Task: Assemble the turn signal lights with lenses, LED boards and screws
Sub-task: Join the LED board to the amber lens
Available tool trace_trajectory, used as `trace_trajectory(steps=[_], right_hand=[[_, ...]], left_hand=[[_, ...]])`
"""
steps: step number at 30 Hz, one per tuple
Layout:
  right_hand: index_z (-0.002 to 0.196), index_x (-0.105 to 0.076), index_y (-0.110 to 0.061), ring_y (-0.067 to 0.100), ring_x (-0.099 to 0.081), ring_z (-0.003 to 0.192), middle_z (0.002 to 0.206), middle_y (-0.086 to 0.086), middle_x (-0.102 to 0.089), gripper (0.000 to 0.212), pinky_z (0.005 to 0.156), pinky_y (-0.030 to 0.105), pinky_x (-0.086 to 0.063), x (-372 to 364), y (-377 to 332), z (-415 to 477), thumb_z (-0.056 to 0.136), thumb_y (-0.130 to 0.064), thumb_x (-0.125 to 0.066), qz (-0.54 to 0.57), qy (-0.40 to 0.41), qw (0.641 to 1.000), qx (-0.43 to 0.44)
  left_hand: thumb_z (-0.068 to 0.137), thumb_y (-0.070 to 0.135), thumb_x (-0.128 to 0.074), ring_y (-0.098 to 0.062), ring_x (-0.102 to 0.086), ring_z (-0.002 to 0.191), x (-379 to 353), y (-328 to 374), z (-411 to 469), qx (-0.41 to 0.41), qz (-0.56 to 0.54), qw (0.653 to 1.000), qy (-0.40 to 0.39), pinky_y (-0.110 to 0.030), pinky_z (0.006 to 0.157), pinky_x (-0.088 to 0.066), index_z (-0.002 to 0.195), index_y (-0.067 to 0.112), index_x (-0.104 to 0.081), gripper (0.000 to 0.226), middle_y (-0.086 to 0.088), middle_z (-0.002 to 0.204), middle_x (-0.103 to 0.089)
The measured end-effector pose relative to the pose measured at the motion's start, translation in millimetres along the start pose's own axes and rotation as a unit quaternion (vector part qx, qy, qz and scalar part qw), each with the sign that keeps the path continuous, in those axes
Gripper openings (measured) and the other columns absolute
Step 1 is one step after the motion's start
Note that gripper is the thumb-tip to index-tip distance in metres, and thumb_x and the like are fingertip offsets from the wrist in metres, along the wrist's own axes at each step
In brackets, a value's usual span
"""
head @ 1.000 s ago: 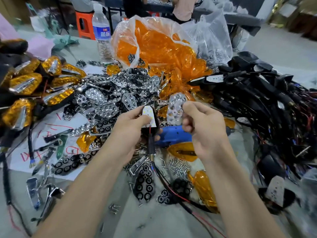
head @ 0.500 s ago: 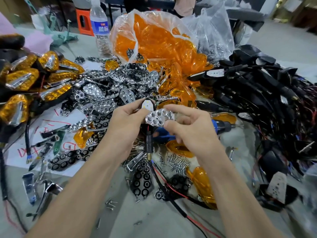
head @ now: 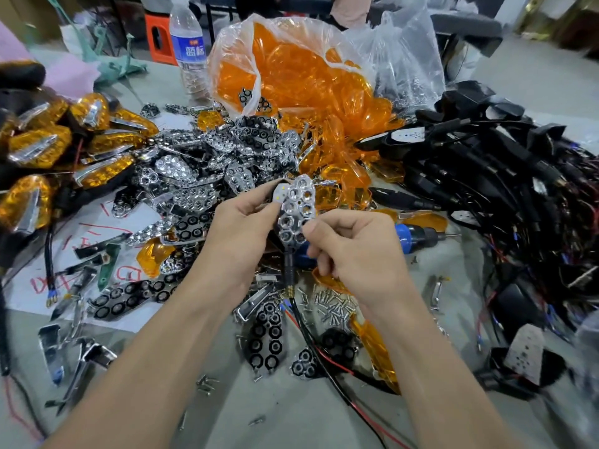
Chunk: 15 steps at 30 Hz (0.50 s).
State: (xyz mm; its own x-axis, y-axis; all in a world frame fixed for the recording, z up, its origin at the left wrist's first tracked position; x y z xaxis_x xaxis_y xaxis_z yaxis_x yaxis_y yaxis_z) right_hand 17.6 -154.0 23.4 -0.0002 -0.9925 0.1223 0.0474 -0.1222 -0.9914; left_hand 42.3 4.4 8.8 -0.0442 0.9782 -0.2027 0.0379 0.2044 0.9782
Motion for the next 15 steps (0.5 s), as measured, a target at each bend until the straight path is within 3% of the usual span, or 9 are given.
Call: trace_trajectory(steps=[3, 6, 8, 10, 12, 15], right_hand=[[0.07, -0.077, -0.019, 0.011, -0.048, 0.045, 0.057, 0.001, -0.068, 0.021, 0.048, 0.022, -0.04, 1, -1, -2, 0.091, -0.023, -0.08, -0.093, 0.027, 0.995, 0.03], [0.067, -0.077, -0.024, 0.02, -0.06, 0.054, 0.06, -0.005, -0.07, 0.021, 0.051, 0.025, -0.048, 1, -8, -4, 0.087, -0.027, -0.083, -0.167, 0.056, 0.982, 0.069], [0.068, -0.079, -0.025, 0.014, -0.062, 0.055, 0.062, -0.01, -0.071, 0.018, 0.052, 0.023, -0.049, 2, -10, -4, 0.085, -0.026, -0.085, -0.18, 0.062, 0.979, 0.066], [0.068, -0.08, -0.025, 0.006, -0.055, 0.047, 0.057, -0.014, -0.069, 0.016, 0.047, 0.015, -0.041, 5, -9, -3, 0.083, -0.027, -0.087, -0.195, 0.059, 0.978, 0.052], [0.067, -0.08, -0.025, 0.005, -0.052, 0.044, 0.052, -0.015, -0.066, 0.017, 0.045, 0.014, -0.039, 8, -9, -3, 0.08, -0.031, -0.088, -0.222, 0.063, 0.972, 0.04], [0.064, -0.079, -0.028, 0.007, -0.062, 0.053, 0.054, -0.018, -0.066, 0.019, 0.049, 0.018, -0.046, 11, -9, -5, 0.077, -0.039, -0.088, -0.246, 0.097, 0.964, 0.03]], left_hand=[[0.1, 0.01, -0.063, -0.023, -0.07, 0.084, -2, -1, -2, 0.04, -0.056, 0.997, -0.036, -0.036, 0.071, -0.063, 0.105, 0.016, -0.082, 0.02, -0.015, 0.1, -0.078], [0.098, 0.008, -0.064, -0.023, -0.072, 0.087, -4, -2, -4, 0.058, -0.083, 0.993, -0.064, -0.036, 0.073, -0.063, 0.104, 0.018, -0.083, 0.023, -0.014, 0.099, -0.078], [0.097, 0.006, -0.062, -0.024, -0.072, 0.089, -4, -3, -4, 0.066, -0.092, 0.992, -0.063, -0.038, 0.078, -0.062, 0.109, 0.015, -0.081, 0.023, -0.015, 0.102, -0.077], [0.099, 0.007, -0.058, -0.027, -0.07, 0.094, -4, -5, -4, 0.074, -0.091, 0.991, -0.063, -0.042, 0.084, -0.06, 0.114, 0.013, -0.079, 0.026, -0.016, 0.106, -0.076], [0.104, 0.02, -0.052, -0.029, -0.068, 0.098, -5, -6, -7, 0.082, -0.092, 0.989, -0.083, -0.047, 0.091, -0.058, 0.118, 0.013, -0.077, 0.03, -0.017, 0.11, -0.075], [0.102, 0.041, -0.049, -0.028, -0.068, 0.102, -8, -8, -9, 0.083, -0.077, 0.987, -0.111, -0.05, 0.095, -0.057, 0.122, 0.017, -0.076, 0.041, -0.016, 0.116, -0.073]])
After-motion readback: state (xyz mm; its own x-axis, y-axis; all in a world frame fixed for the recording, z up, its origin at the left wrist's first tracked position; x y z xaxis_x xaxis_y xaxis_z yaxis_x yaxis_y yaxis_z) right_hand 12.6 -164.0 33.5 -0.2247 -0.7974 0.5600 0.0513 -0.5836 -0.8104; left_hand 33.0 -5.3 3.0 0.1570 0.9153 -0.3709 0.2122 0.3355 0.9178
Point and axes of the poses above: each hand's wrist, its own z-axis towards the middle knuckle, its own x-axis out of the back of the hand, y = z × x, the point moved 5 cm from there along z, towards the middle knuckle
